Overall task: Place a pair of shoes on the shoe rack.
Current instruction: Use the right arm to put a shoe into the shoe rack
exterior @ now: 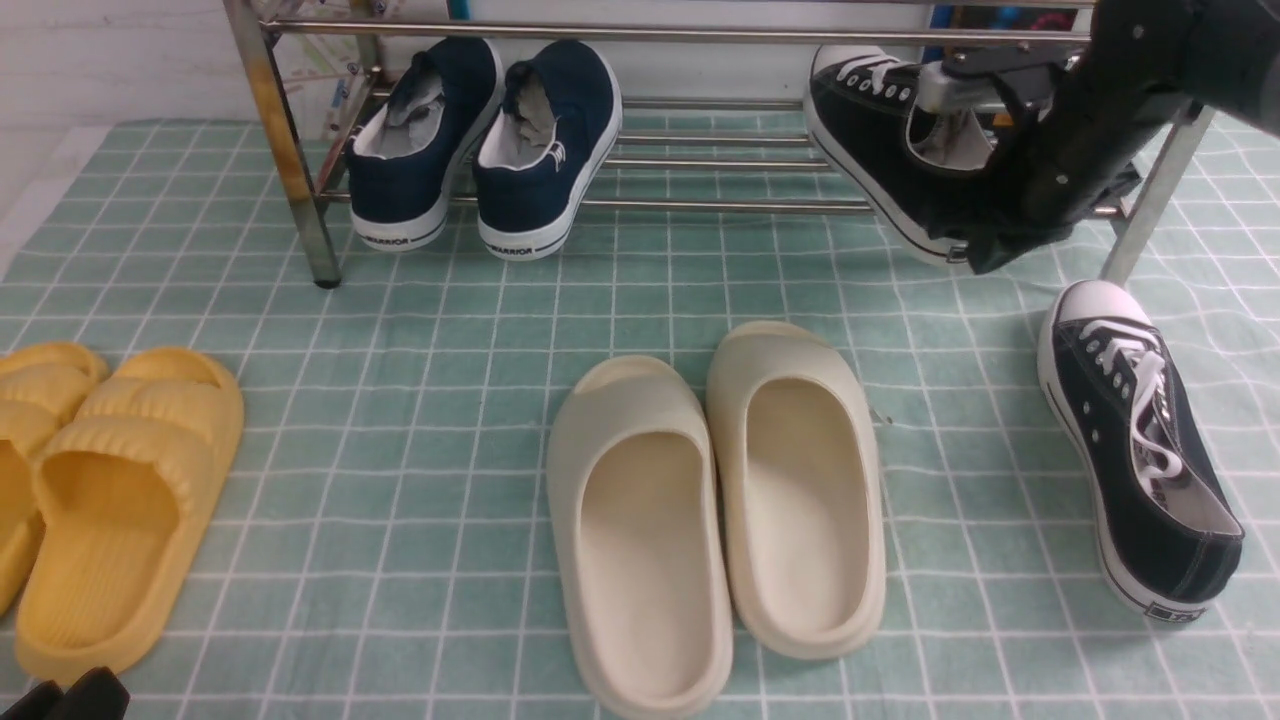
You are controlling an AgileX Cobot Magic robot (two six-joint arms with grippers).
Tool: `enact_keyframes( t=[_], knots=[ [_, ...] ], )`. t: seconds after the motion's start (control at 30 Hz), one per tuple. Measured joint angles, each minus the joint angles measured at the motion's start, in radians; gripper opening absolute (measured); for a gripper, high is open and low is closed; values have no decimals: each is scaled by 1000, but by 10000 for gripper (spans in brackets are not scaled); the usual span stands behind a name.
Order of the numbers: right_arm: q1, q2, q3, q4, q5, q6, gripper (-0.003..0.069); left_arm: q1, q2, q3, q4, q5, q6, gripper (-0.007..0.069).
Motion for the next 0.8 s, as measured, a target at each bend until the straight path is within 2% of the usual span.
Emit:
enact_keyframes(
  t=[0.07, 0.17, 0.3, 0.67, 0.8],
  knots=[
    [0, -7, -18, -88, 28, 31, 5, 0, 0, 0, 0, 0, 0, 239],
    [0, -6, -22, -136, 14, 82, 5, 0, 0, 0, 0, 0, 0, 239],
    [0, 15, -22, -140, -48, 106, 6, 0, 0, 0, 0, 0, 0, 239],
    [-10, 41, -22, 32, -102, 121, 11, 0, 0, 0, 0, 0, 0, 239],
    [-8, 40, -22, 48, -104, 121, 15, 0, 0, 0, 0, 0, 0, 239]
  ],
)
